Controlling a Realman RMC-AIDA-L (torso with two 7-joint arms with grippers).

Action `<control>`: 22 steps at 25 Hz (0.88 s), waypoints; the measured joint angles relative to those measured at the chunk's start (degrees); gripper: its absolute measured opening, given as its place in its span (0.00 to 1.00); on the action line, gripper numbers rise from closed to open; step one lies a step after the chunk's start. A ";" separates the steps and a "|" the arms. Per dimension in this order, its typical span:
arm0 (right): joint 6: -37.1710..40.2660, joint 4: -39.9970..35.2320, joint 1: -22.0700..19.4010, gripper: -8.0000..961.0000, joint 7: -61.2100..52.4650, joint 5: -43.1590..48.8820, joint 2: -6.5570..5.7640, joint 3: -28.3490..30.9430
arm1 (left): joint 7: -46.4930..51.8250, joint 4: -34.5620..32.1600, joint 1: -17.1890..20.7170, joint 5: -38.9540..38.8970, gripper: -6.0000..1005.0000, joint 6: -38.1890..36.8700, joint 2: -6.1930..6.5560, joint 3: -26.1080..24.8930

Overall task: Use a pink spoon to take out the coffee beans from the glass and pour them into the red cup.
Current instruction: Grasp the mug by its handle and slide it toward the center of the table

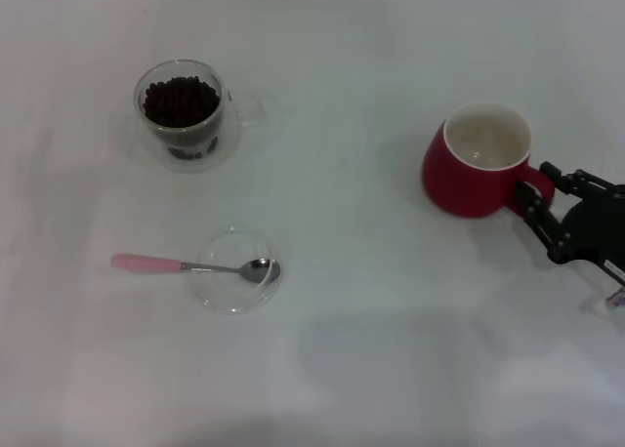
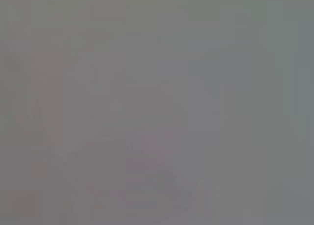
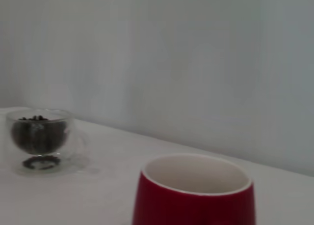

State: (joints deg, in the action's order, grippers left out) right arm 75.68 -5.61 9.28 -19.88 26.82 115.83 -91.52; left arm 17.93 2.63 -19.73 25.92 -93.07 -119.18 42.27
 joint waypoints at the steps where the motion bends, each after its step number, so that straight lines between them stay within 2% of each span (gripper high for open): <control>1: -0.01 -0.22 0.04 0.38 -0.21 0.00 0.00 -0.54 | 0.00 0.00 0.05 0.00 0.86 0.00 0.00 0.00; 22: -0.27 -4.94 0.52 0.38 -5.15 -0.02 -0.01 -13.78 | 0.00 0.00 1.26 0.00 0.86 -0.65 -0.09 0.00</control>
State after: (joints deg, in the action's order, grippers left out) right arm 75.41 -10.55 9.80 -25.03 26.80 115.83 -105.30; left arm 17.92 2.63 -18.47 25.93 -93.72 -119.27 42.27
